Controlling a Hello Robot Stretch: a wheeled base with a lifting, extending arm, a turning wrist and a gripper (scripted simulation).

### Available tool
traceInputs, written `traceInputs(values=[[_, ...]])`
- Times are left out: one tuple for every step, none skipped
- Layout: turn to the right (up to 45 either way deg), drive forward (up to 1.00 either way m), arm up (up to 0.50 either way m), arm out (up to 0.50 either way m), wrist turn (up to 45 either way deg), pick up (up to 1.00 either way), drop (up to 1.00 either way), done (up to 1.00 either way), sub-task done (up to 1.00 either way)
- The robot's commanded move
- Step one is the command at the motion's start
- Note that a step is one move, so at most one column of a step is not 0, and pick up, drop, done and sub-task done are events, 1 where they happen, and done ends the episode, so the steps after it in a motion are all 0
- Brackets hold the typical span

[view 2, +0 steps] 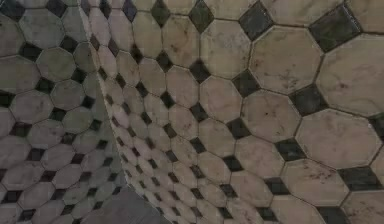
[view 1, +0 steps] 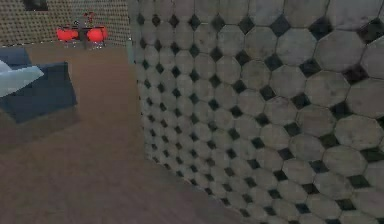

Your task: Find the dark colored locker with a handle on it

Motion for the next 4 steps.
traceInputs(values=[[-15.0, 0.0, 0.0, 0.0, 0.0, 0.0, 0.0, 0.0, 0.0], [0.0, 0.75, 0.0, 0.0, 0.0, 0.0, 0.0, 0.0, 0.0], [-33.0, 0.0, 0.0, 0.0, 0.0, 0.0, 0.0, 0.0, 0.0], [0.0, 1.0, 0.0, 0.0, 0.0, 0.0, 0.0, 0.0, 0.0]])
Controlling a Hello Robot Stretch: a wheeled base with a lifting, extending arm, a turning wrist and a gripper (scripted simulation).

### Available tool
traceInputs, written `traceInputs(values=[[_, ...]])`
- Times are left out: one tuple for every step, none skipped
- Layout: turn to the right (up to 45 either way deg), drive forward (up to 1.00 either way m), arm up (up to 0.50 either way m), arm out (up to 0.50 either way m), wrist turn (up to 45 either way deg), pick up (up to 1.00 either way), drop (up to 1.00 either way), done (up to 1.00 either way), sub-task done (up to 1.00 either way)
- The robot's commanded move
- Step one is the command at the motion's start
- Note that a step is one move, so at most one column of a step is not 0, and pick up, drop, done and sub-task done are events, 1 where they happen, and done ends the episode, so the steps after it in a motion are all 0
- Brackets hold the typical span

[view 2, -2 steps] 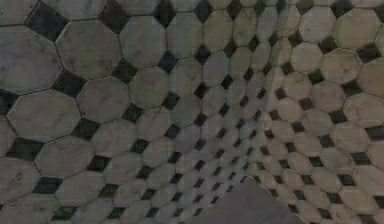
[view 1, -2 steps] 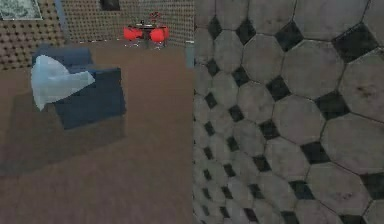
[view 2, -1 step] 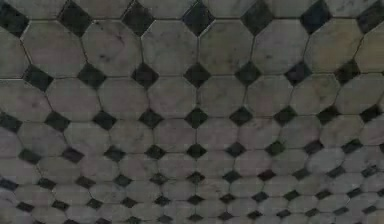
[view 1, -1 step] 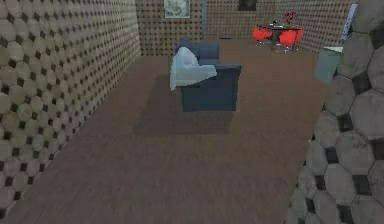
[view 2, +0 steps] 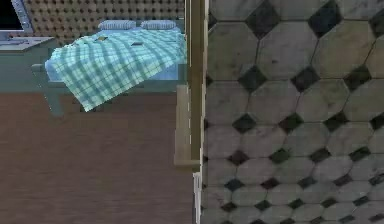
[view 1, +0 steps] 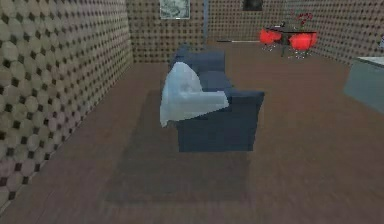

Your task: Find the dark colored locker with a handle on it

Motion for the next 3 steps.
traceInputs(values=[[36.0, 0.0, 0.0, 0.0, 0.0, 0.0, 0.0, 0.0, 0.0], [0.0, 1.0, 0.0, 0.0, 0.0, 0.0, 0.0, 0.0, 0.0], [0.0, 1.0, 0.0, 0.0, 0.0, 0.0, 0.0, 0.0, 0.0]])
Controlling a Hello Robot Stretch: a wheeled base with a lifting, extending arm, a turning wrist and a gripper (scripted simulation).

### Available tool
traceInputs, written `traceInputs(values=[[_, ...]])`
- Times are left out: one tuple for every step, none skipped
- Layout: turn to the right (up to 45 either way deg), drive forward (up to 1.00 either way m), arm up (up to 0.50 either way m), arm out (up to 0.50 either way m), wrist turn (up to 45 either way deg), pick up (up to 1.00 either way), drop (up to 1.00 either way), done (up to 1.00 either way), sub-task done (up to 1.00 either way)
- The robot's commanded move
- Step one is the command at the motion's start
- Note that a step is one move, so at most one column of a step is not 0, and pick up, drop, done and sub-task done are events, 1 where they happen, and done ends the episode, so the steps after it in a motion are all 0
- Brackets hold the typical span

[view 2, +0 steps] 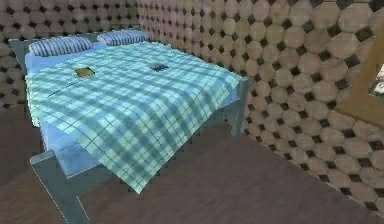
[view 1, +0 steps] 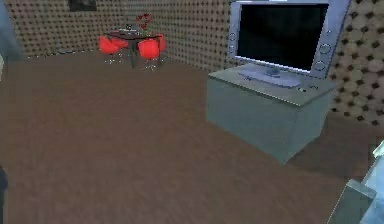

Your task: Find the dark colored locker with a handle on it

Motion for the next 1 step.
traceInputs(values=[[-36.0, 0.0, 0.0, 0.0, 0.0, 0.0, 0.0, 0.0, 0.0]])
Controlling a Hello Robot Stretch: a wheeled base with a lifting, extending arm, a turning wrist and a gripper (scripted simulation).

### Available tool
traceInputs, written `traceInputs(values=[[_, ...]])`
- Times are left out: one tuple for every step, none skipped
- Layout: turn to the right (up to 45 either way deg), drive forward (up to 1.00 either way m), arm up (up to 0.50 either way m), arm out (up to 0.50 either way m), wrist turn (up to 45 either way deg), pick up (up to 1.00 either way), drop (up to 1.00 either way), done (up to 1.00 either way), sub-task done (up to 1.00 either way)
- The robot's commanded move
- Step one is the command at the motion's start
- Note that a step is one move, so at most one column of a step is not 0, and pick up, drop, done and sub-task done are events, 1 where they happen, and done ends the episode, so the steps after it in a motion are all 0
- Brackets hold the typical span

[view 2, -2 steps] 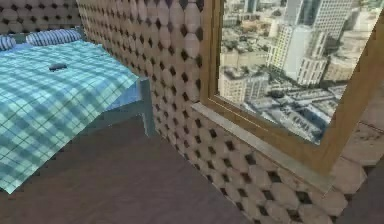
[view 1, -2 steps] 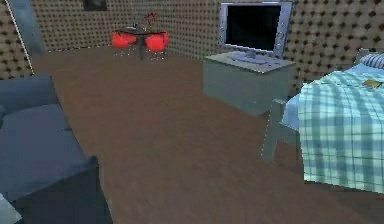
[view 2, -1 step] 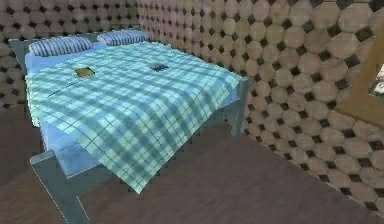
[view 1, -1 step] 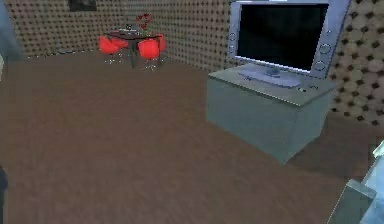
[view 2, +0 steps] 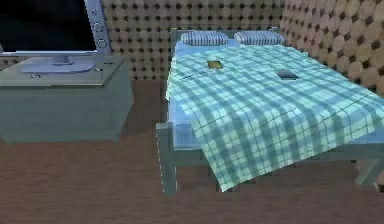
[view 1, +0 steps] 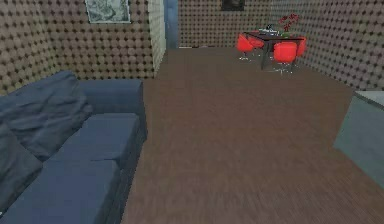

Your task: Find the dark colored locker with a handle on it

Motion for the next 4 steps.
traceInputs(values=[[0.0, 1.0, 0.0, 0.0, 0.0, 0.0, 0.0, 0.0, 0.0], [-3.0, 0.0, 0.0, 0.0, 0.0, 0.0, 0.0, 0.0, 0.0], [0.0, 1.0, 0.0, 0.0, 0.0, 0.0, 0.0, 0.0, 0.0], [0.0, 0.5, 0.0, 0.0, 0.0, 0.0, 0.0, 0.0, 0.0]])
